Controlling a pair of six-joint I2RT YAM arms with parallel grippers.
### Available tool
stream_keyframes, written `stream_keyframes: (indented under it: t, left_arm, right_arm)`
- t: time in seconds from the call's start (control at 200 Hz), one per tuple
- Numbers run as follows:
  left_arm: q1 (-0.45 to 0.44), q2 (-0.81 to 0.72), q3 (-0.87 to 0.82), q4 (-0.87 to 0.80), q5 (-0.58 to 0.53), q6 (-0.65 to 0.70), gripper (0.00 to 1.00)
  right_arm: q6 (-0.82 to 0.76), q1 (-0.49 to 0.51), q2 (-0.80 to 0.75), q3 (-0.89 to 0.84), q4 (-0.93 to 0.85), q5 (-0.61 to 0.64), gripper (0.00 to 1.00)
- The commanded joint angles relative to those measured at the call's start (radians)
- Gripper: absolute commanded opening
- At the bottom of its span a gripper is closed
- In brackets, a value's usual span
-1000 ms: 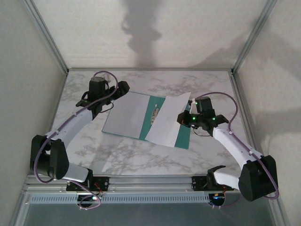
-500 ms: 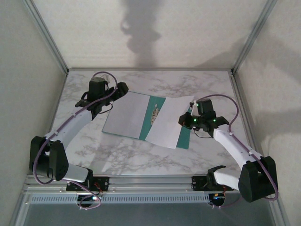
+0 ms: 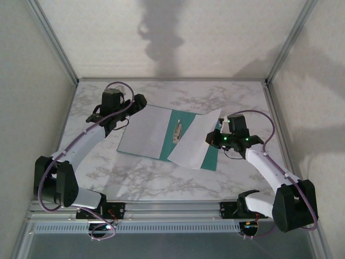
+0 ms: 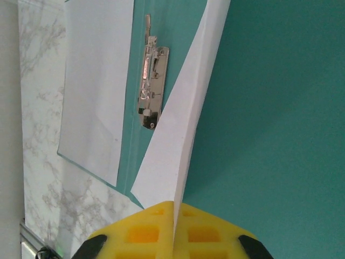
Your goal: Put the files into the folder
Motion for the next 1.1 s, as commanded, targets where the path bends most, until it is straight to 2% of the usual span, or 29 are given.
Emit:
stream_keyframes:
  t: [0.0,0.526,1.096]
  left_arm:
    - [-0.009,-0.006,0.025,-0.024,-0.01,0.018,0.98]
    - [-0.008,0.008,0.022,-0.032,0.0,0.022,0.98]
    - [-0.009,0.012,0.022,-0.044,-0.003,0.032,0.98]
  right_arm:
    - [-0.051,-0.007,0.0,-0.008,0.035,-0.032,0.03]
    - [-0.227,-0.006,-0.028,0.014,-0.002,-0.009,0.04]
    - [-0.288,-0.008,0.028,0.062,0.019,-0.053,0.04]
